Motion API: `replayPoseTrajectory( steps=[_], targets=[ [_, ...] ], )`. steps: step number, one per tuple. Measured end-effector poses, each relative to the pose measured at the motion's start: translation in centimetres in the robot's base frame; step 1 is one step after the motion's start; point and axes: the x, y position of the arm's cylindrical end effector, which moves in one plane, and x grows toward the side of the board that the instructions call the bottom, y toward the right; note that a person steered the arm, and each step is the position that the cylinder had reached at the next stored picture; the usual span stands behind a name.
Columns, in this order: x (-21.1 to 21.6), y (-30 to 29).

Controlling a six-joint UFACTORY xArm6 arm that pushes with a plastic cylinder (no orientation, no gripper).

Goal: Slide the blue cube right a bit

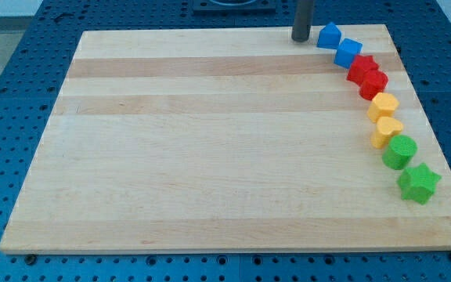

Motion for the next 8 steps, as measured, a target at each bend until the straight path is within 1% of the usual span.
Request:
replayPoseTrajectory(
  steps=[1,6,8],
  targets=[
    [-1.4,0.8],
    [-0.4,6.4],
    [-0.4,7.3]
  ],
)
